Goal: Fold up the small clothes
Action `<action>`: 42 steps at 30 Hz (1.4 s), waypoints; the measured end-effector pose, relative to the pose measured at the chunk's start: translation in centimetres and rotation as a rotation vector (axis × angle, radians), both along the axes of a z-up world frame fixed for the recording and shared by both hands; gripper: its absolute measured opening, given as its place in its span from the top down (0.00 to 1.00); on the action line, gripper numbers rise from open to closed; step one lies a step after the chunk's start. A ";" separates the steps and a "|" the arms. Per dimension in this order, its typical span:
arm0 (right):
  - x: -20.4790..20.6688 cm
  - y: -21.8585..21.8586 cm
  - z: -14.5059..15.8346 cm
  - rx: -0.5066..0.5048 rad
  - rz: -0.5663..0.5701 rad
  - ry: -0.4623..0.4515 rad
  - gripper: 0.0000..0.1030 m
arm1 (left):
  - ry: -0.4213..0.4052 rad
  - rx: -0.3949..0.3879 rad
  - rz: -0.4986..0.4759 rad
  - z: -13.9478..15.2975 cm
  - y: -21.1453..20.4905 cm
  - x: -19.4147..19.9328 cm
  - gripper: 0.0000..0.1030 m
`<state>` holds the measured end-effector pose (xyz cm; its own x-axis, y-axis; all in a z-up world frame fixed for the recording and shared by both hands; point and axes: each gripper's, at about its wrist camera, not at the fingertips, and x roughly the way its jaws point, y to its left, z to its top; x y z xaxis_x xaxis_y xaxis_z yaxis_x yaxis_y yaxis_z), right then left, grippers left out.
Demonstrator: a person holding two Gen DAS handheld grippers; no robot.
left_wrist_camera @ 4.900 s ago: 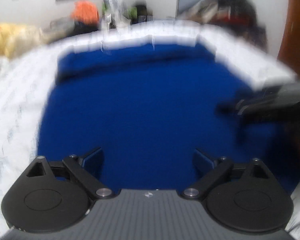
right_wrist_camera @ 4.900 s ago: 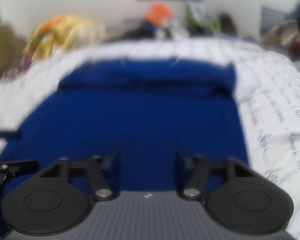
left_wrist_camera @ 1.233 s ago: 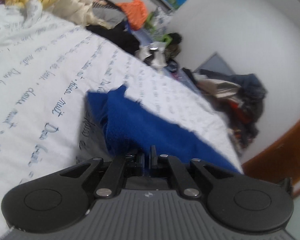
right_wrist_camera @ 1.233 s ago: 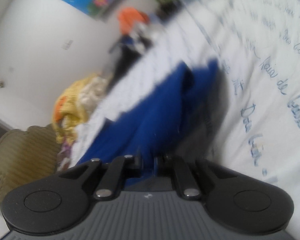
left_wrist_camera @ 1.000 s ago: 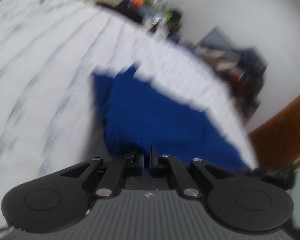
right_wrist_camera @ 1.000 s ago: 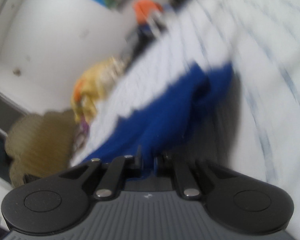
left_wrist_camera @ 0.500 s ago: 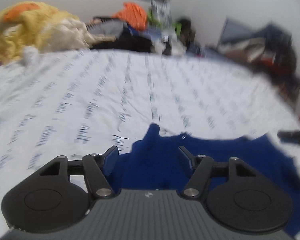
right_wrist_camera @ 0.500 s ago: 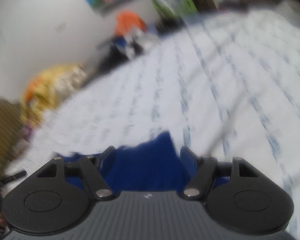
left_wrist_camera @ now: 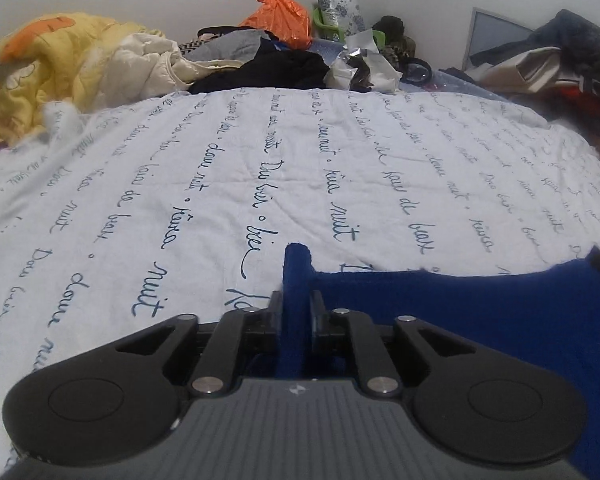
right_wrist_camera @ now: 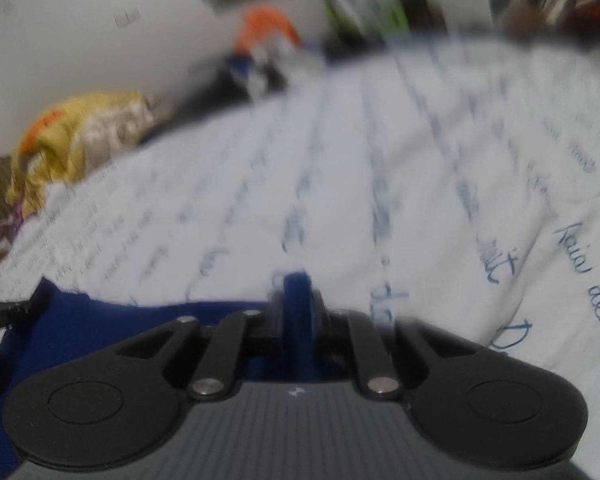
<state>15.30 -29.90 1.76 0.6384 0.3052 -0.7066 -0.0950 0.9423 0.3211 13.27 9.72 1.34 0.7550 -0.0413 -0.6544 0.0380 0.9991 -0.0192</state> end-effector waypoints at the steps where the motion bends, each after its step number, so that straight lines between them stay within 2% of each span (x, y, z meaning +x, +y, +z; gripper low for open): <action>1: -0.4 -0.3 0.7 0.003 -0.022 0.012 0.71 | -0.027 -0.006 -0.007 1.1 -0.2 -0.9 0.83; 4: -3.4 -1.9 3.6 0.105 -0.092 -0.106 0.71 | -0.109 -0.075 -0.064 3.5 -1.0 -4.0 0.57; 5: -4.3 -1.7 4.4 0.139 -0.078 -0.119 0.70 | -0.113 -0.093 -0.099 3.6 -1.8 -4.6 0.45; 6: -4.8 -0.9 4.8 0.161 -0.049 -0.112 0.69 | -0.099 -0.100 -0.138 3.2 -2.9 -5.0 0.36; 8: -5.2 1.1 4.1 0.156 0.000 -0.082 0.67 | -0.054 -0.063 -0.194 1.6 -5.1 -4.9 0.36; 10: -5.2 2.8 1.7 0.040 0.035 -0.038 0.67 | 0.004 -0.001 -0.179 -1.0 -5.7 -4.0 0.36; 11: -5.4 3.3 -0.3 -0.048 0.045 -0.016 0.67 | -0.057 0.018 -0.180 -1.8 -5.4 -4.3 0.25; 12: -6.6 2.9 -1.2 -0.081 0.069 -0.119 0.66 | -0.055 0.006 -0.166 -2.0 -4.8 -4.2 0.22; 13: -6.4 1.9 -1.4 -0.035 0.042 -0.102 0.66 | -0.047 -0.012 -0.147 -1.7 -4.4 -3.9 0.22; 15: -6.1 1.2 -1.8 -0.018 0.025 -0.093 0.67 | -0.054 0.051 -0.157 -1.2 -5.1 -4.0 0.21; 18: -7.3 2.4 -0.3 -0.119 0.010 -0.076 0.66 | -0.046 0.120 -0.126 0.2 -5.8 -5.6 0.25; 19: -8.2 2.8 0.5 -0.135 -0.005 -0.074 0.64 | -0.055 0.103 -0.134 0.7 -5.7 -6.7 0.24; 20: -9.3 3.1 1.3 -0.123 0.003 -0.089 0.63 | -0.073 0.065 -0.157 1.1 -5.4 -8.0 0.19; 21: -10.5 3.5 1.6 -0.098 0.031 -0.107 0.59 | -0.079 0.039 -0.176 1.2 -5.5 -9.1 0.10; 22: -11.6 4.1 1.7 -0.093 0.060 -0.109 0.46 | -0.063 0.041 -0.184 0.5 -5.6 -9.8 0.06; 23: -12.5 4.8 1.5 -0.121 0.085 -0.084 0.36 | -0.036 0.056 -0.188 -0.6 -5.7 -10.1 0.05; 24: -13.3 5.3 0.4 -0.175 0.116 -0.092 0.27 | -0.045 0.039 -0.186 -1.9 -5.2 -10.5 0.00; 25: -14.9 5.5 0.5 -0.232 0.151 -0.169 0.27 | -0.050 -0.005 -0.179 -2.1 -4.4 -10.7 0.01; 26: -15.2 5.4 0.4 -0.238 0.155 -0.173 0.28 | -0.042 0.004 -0.160 -1.9 -4.0 -10.7 0.01; 29: -15.4 5.3 1.3 -0.294 0.130 -0.105 0.27 | -0.036 0.042 -0.147 -0.5 -3.6 -12.1 0.15; 31: -16.2 5.4 2.2 -0.315 0.111 -0.088 0.27 | -0.047 0.026 -0.170 0.2 -3.8 -13.7 0.14; 33: -17.7 5.8 2.8 -0.260 0.147 -0.107 0.27 | -0.021 -0.008 -0.211 -0.3 -4.4 -14.6 0.08; 34: -18.2 6.3 2.4 -0.238 0.177 -0.090 0.27 | -0.001 0.006 -0.223 -1.1 -4.8 -14.7 0.07; 35: -18.4 6.8 1.6 -0.246 0.213 -0.048 0.26 | -0.027 0.065 -0.228 -1.9 -5.3 -15.3 0.04; 36: -19.5 7.2 1.1 -0.298 0.240 -0.085 0.26 | -0.061 0.119 -0.240 -2.4 -5.6 -16.0 0.01; 37: -20.7 7.2 0.7 -0.332 0.271 -0.146 0.25 | -0.054 0.112 -0.235 -2.3 -5.4 -16.3 0.01; 38: -21.1 6.6 0.7 -0.307 0.262 -0.137 0.25 | -0.035 0.102 -0.225 -1.9 -5.1 -16.6 0.05; 39: -21.2 6.2 1.1 -0.288 0.251 -0.100 0.25 | -0.031 0.104 -0.212 -1.3 -4.8 -17.1 0.17; 40: -21.4 6.1 1.6 -0.305 0.243 -0.071 0.25 | -0.040 0.100 -0.208 -0.7 -4.6 -17.8 0.19; 42: -22.4 6.4 2.8 -0.327 0.216 -0.072 0.24 | -0.055 0.063 -0.224 -0.2 -4.2 -19.1 0.09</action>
